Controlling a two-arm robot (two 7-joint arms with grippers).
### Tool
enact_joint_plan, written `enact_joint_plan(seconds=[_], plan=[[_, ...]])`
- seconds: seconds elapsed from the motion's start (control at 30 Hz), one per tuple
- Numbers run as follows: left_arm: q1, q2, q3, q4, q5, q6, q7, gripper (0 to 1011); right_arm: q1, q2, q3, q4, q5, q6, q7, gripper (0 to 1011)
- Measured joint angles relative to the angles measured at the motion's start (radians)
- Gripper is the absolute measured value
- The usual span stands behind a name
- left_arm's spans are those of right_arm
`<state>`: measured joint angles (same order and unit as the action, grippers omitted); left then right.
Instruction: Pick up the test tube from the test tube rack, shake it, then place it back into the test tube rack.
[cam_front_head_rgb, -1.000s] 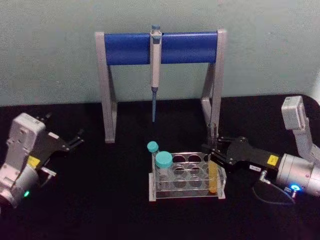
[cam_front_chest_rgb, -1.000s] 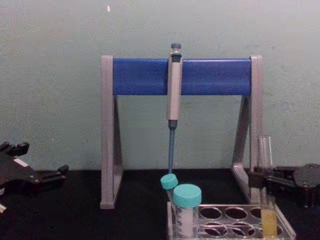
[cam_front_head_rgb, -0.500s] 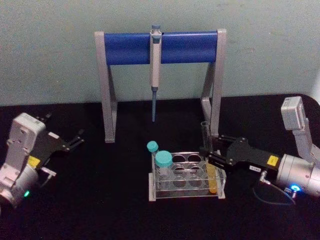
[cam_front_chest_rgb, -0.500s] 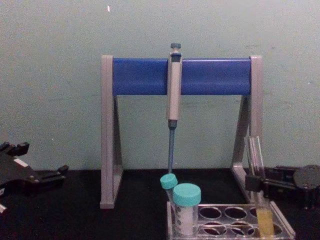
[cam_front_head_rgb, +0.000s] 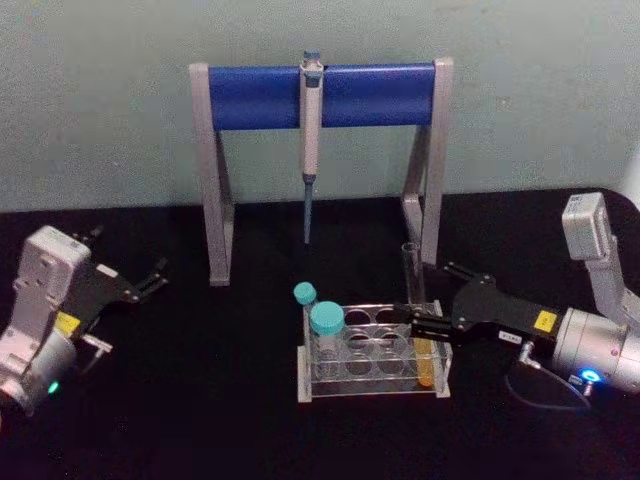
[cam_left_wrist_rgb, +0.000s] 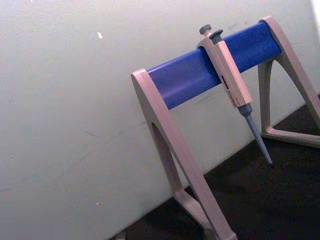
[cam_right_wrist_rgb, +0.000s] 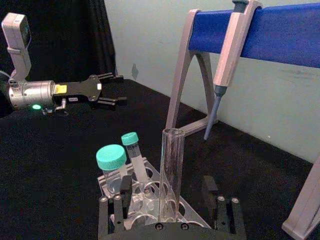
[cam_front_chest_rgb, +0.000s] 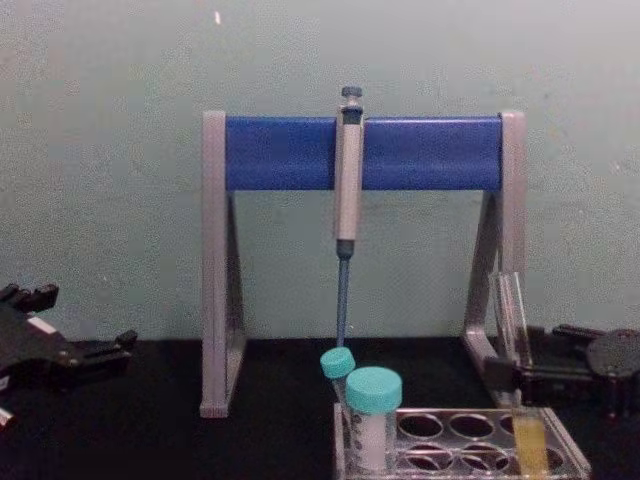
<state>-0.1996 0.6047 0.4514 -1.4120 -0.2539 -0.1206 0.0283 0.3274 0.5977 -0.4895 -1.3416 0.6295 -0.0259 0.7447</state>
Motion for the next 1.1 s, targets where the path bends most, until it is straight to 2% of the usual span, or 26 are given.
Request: enact_joint_plan(seconds=[0.17,0.47,0.63,0.73,0.8,0.83,0.97,1.03,1.1], plan=[[0.0,0.0,0.0,0.0,0.0,0.0,0.0,1001,0.0,0.0,0.0,0.0,0.0,0.0,0.0,1000],[0.0,0.0,0.0,0.0,0.0,0.0,0.0,1001,0.0,0.0,0.0,0.0,0.001,-0.001,0.0,1000],[0.0,0.0,0.0,0.0,0.0,0.0,0.0,1001,-0.016,0.004,0.013,-0.024,-0.001,-0.032,-0.01,1000],[0.0,0.0,0.0,0.0,0.0,0.0,0.0,1001,-0.038,0.009,0.033,-0.057,-0.006,-0.07,-0.028,1000],[0.0,0.0,0.0,0.0,0.0,0.0,0.0,1001,-0.066,0.013,0.056,-0.095,-0.022,-0.111,-0.064,1000],[0.0,0.0,0.0,0.0,0.0,0.0,0.0,1001,-0.089,0.015,0.076,-0.129,-0.037,-0.142,-0.096,1000],[0.0,0.0,0.0,0.0,0.0,0.0,0.0,1001,-0.136,0.017,0.119,-0.191,-0.067,-0.2,-0.163,1000],[0.0,0.0,0.0,0.0,0.0,0.0,0.0,1001,-0.185,0.01,0.168,-0.243,-0.089,-0.247,-0.237,1000],[0.0,0.0,0.0,0.0,0.0,0.0,0.0,1001,-0.205,0.003,0.191,-0.262,-0.102,-0.26,-0.28,1000]])
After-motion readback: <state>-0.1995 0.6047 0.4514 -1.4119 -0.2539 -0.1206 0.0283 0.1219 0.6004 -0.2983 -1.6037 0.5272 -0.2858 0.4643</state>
